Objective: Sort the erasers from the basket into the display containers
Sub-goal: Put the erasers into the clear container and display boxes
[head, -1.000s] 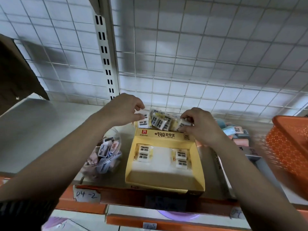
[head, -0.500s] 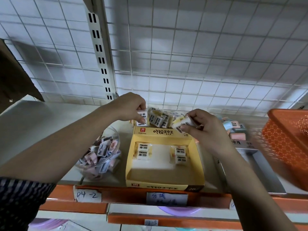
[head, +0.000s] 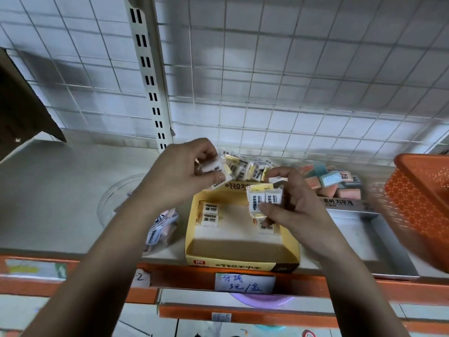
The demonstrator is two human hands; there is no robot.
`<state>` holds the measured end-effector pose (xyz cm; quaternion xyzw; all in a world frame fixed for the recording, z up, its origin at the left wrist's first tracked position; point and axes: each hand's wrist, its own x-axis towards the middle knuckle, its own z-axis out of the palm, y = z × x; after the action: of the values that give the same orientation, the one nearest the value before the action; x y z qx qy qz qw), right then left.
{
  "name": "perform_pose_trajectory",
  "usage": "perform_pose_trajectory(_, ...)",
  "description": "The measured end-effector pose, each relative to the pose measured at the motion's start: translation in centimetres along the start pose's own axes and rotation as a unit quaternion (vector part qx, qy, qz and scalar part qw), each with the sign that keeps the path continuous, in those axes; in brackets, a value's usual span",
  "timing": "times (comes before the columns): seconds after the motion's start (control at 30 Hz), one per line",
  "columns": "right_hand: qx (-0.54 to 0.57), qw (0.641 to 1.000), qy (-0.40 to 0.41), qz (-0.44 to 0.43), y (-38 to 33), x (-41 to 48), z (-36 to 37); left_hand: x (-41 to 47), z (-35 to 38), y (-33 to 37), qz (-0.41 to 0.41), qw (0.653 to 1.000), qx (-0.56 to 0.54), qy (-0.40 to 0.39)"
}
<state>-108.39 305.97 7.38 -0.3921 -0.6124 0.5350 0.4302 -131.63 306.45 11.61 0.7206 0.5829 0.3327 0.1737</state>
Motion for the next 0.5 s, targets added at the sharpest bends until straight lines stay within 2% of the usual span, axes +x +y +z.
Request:
perform_pose_trajectory(0.13,0.018,1.0,-0.008,0.013,0.1,-0.5,0.8,-1.9,1.6,-0.1,-0.027,0.998,-0.039,0.052)
perform_pose_trajectory(0.23,-0.001,1.0,-0.026,0.008,0.4,-0.7,1.2,-2.6,1.7,-0.1,-0.025,0.996,-0.027,0.08)
perform_pose_trajectory(0.5,-0.02,0.999,-0.027,0.013,0.5,-0.9,1.7,-3.2,0.7,-0.5,-0.038,0.993,-0.029,0.11)
